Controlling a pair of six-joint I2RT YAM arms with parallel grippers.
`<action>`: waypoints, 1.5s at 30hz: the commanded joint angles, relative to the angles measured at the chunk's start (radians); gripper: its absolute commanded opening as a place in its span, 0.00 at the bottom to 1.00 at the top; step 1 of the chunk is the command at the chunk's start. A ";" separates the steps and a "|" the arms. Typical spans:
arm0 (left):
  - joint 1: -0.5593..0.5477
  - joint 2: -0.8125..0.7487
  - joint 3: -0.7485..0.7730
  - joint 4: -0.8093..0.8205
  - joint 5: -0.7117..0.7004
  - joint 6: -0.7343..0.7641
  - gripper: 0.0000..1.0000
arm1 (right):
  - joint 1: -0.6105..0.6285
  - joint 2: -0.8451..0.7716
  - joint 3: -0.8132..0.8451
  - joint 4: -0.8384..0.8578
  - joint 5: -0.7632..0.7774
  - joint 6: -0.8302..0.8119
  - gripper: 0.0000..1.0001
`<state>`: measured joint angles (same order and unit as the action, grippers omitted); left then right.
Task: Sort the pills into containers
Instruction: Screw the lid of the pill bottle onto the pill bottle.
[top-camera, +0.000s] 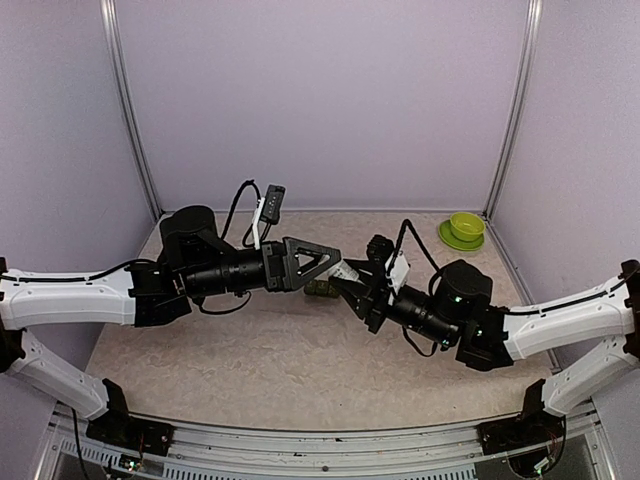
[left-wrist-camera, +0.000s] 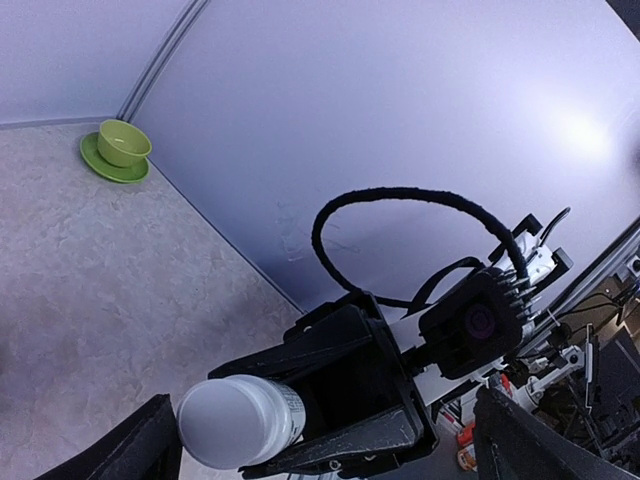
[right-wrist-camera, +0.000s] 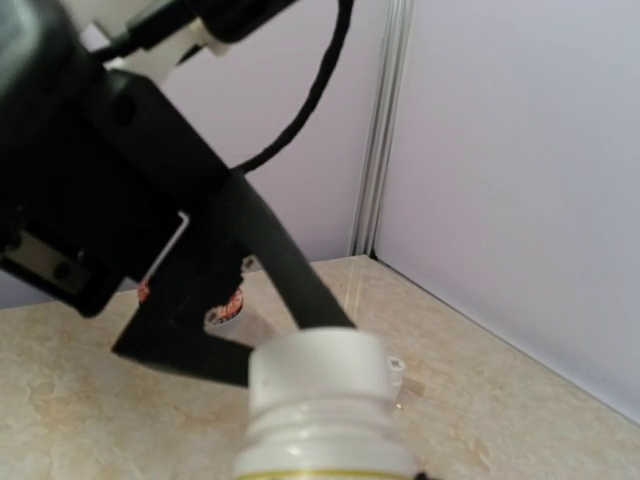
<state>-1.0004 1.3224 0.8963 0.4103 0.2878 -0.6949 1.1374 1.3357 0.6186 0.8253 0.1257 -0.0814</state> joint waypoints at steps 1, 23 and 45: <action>-0.010 0.000 -0.010 0.050 0.017 0.003 0.99 | 0.011 0.025 0.039 0.000 0.017 -0.004 0.26; -0.011 -0.029 -0.023 0.090 0.035 0.016 0.99 | 0.031 0.119 0.087 -0.013 -0.053 0.003 0.26; 0.003 -0.118 -0.020 -0.097 -0.171 0.117 0.99 | 0.041 0.010 -0.002 0.076 -0.064 -0.009 0.27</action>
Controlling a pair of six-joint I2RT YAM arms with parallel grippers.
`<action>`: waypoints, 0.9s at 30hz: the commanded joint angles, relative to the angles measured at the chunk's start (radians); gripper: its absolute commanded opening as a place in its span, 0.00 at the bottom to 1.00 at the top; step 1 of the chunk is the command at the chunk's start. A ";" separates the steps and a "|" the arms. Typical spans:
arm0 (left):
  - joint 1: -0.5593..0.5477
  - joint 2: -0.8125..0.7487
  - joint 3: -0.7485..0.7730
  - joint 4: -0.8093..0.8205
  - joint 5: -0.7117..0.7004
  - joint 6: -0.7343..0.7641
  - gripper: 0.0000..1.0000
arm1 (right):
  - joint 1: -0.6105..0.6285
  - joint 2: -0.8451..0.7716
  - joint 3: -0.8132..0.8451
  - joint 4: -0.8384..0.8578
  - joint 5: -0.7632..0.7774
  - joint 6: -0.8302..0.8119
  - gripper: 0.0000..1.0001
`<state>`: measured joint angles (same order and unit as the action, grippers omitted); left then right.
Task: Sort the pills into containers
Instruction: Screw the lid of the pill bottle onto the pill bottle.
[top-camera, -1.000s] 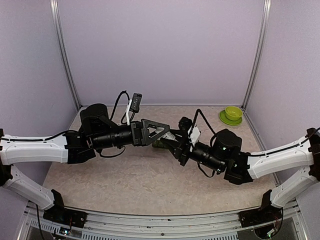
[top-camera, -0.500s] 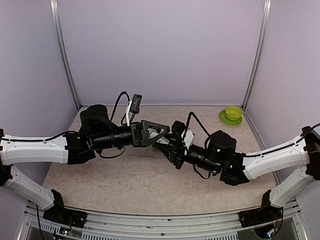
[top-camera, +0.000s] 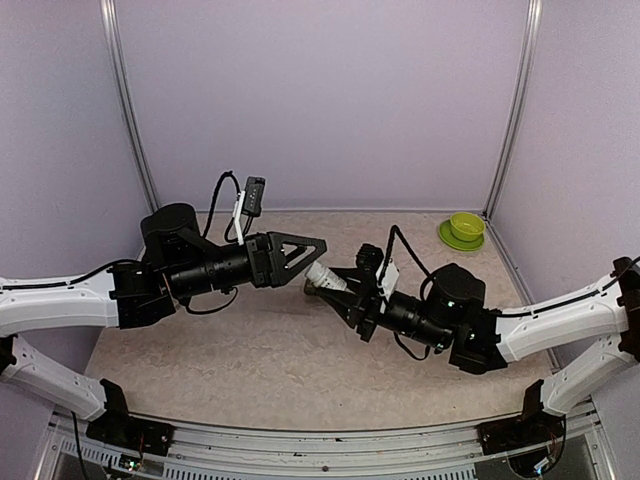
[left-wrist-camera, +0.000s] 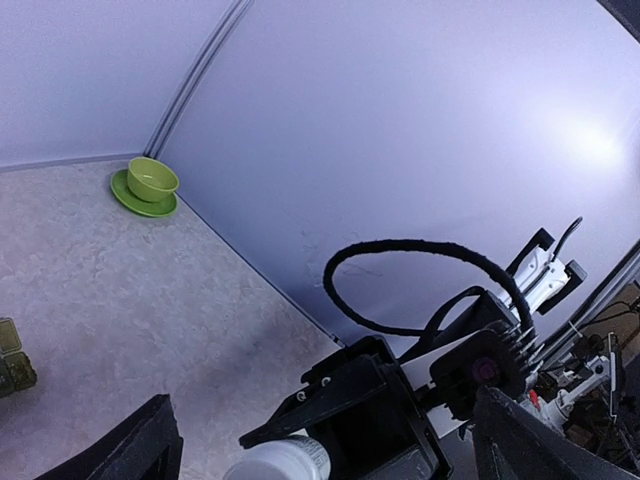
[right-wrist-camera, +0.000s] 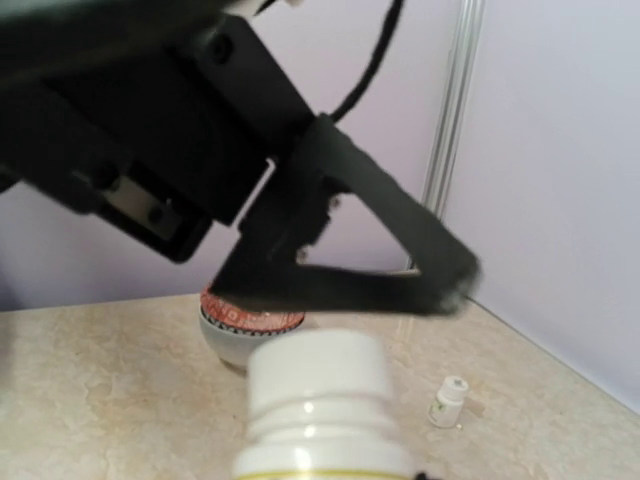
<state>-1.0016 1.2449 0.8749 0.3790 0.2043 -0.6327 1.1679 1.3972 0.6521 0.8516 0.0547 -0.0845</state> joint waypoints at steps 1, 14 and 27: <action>0.006 -0.045 -0.001 -0.073 -0.095 0.060 0.99 | 0.010 -0.059 -0.039 0.052 0.017 -0.006 0.27; 0.009 0.015 0.059 -0.169 0.003 0.073 0.74 | 0.010 -0.102 -0.047 -0.002 0.090 -0.075 0.27; 0.021 0.018 0.036 -0.075 0.120 0.082 0.61 | 0.011 -0.135 -0.072 -0.008 0.018 -0.083 0.27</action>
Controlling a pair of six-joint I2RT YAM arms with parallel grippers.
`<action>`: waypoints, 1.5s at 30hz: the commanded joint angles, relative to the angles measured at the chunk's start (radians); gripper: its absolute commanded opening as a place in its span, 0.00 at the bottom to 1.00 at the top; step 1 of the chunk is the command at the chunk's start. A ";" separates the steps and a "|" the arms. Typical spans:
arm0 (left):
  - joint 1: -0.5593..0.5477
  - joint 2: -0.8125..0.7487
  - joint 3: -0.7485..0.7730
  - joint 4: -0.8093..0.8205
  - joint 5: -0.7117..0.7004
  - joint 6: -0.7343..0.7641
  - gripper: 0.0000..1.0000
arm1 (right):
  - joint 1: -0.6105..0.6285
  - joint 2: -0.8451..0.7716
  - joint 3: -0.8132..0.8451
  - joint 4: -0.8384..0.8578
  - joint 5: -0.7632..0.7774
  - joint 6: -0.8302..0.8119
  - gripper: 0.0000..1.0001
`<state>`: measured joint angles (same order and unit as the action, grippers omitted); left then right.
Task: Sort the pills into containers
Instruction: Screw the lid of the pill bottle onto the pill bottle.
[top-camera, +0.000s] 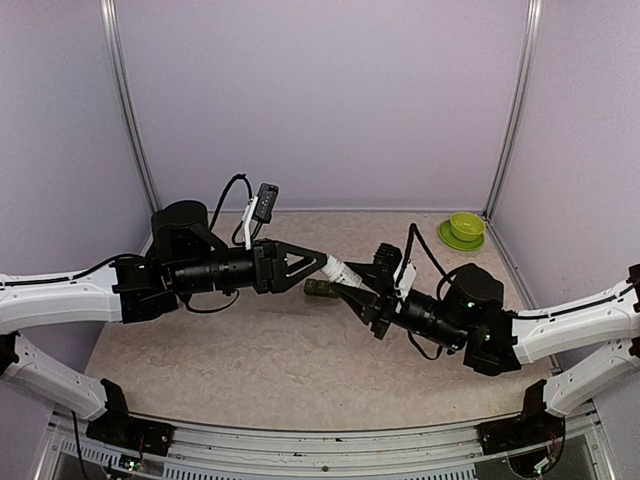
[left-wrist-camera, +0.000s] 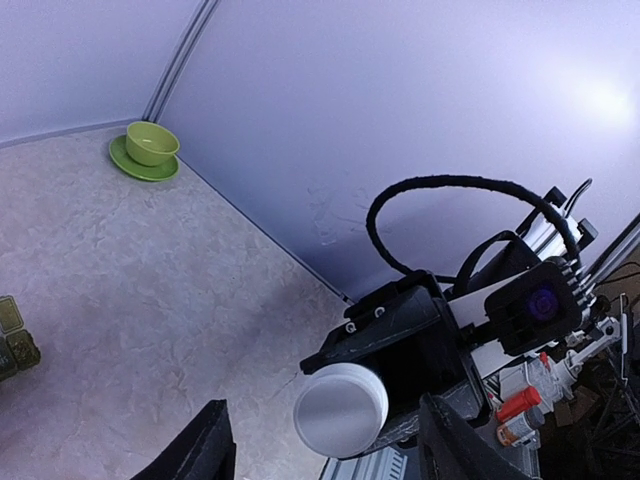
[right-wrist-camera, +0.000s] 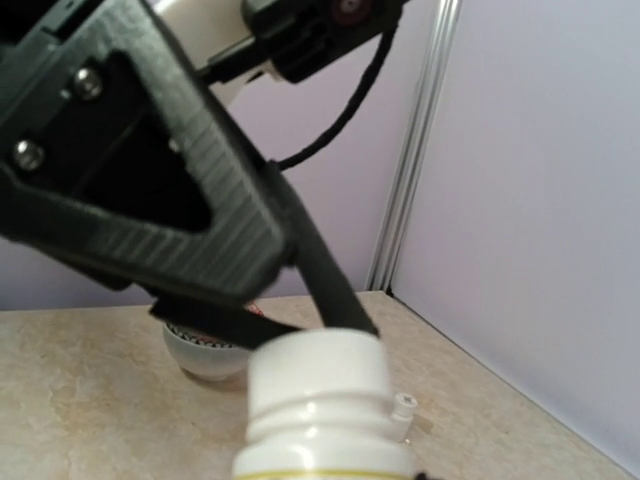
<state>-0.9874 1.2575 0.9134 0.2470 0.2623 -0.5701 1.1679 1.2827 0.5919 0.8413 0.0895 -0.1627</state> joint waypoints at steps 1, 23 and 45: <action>0.007 0.009 0.001 0.057 0.071 0.022 0.60 | 0.010 -0.020 -0.011 0.003 -0.017 -0.005 0.27; 0.003 0.032 0.007 0.046 0.129 0.072 0.22 | 0.011 -0.014 0.000 -0.014 -0.069 -0.006 0.27; 0.004 0.125 0.069 -0.039 0.383 0.107 0.10 | 0.007 -0.114 0.017 -0.189 -0.245 -0.161 0.27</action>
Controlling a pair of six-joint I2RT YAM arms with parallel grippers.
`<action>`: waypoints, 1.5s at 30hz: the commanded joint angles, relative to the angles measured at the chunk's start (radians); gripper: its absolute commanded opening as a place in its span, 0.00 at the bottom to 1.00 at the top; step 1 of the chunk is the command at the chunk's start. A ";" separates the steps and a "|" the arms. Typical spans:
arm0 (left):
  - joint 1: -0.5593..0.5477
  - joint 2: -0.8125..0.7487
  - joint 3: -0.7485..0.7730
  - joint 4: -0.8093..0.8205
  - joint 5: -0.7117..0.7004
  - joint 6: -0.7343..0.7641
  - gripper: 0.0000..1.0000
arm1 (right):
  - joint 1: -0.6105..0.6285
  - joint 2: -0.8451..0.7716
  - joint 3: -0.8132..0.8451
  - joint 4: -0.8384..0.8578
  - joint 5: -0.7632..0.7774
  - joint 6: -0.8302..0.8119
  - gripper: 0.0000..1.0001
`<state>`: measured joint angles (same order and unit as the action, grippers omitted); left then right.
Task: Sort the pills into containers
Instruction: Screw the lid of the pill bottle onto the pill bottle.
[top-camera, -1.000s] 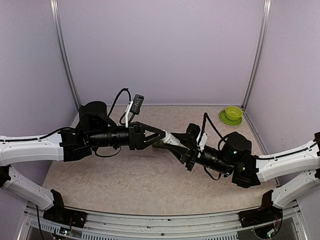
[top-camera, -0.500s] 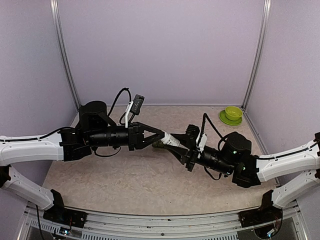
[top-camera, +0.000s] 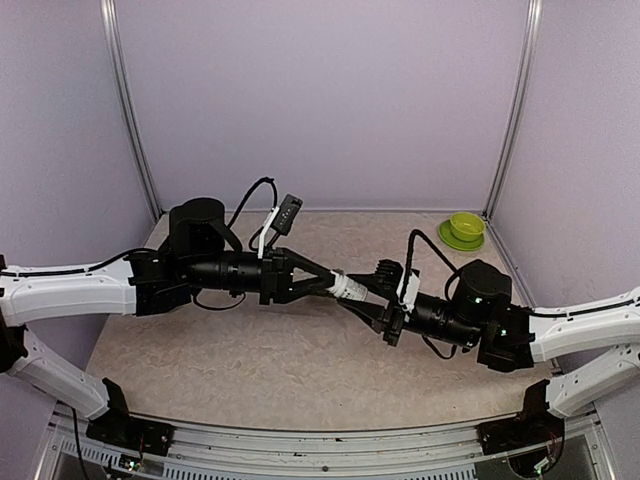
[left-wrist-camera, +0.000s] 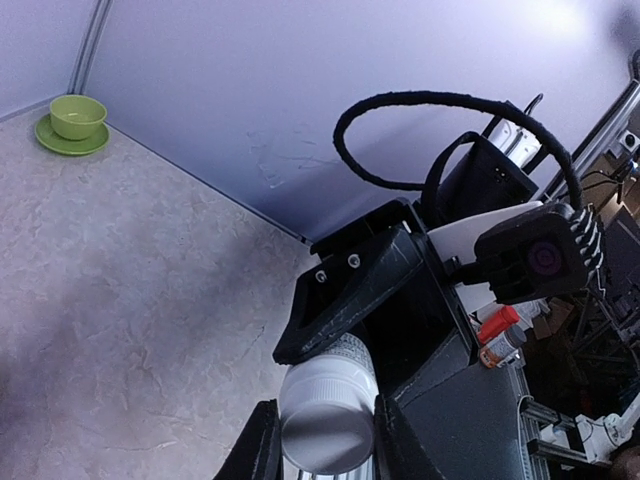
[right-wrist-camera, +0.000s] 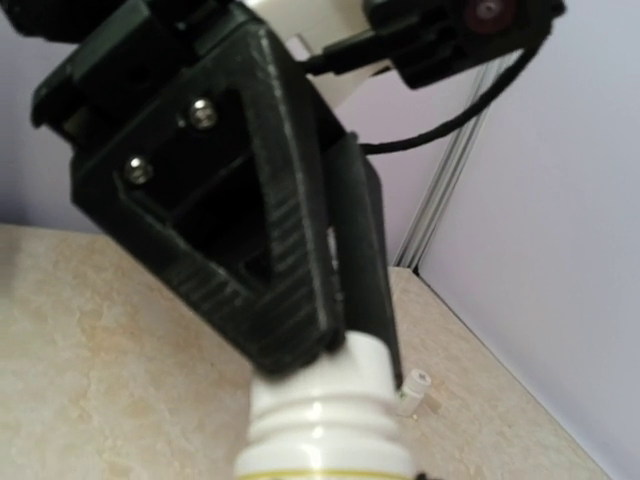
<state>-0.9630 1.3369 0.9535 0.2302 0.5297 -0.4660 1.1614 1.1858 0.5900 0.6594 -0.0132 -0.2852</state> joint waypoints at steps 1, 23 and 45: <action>-0.020 0.049 0.031 -0.027 0.118 0.003 0.10 | 0.014 -0.016 0.024 -0.017 -0.152 -0.040 0.27; -0.022 0.067 0.041 -0.061 0.173 0.054 0.09 | -0.033 -0.003 0.064 -0.115 -0.264 0.004 0.28; -0.091 0.069 0.107 -0.219 0.040 0.224 0.00 | -0.176 0.057 0.171 -0.228 -0.380 0.362 0.27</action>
<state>-0.9714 1.4139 1.0222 -0.0189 0.5339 -0.3313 1.0096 1.2095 0.6621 0.3447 -0.3416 -0.0917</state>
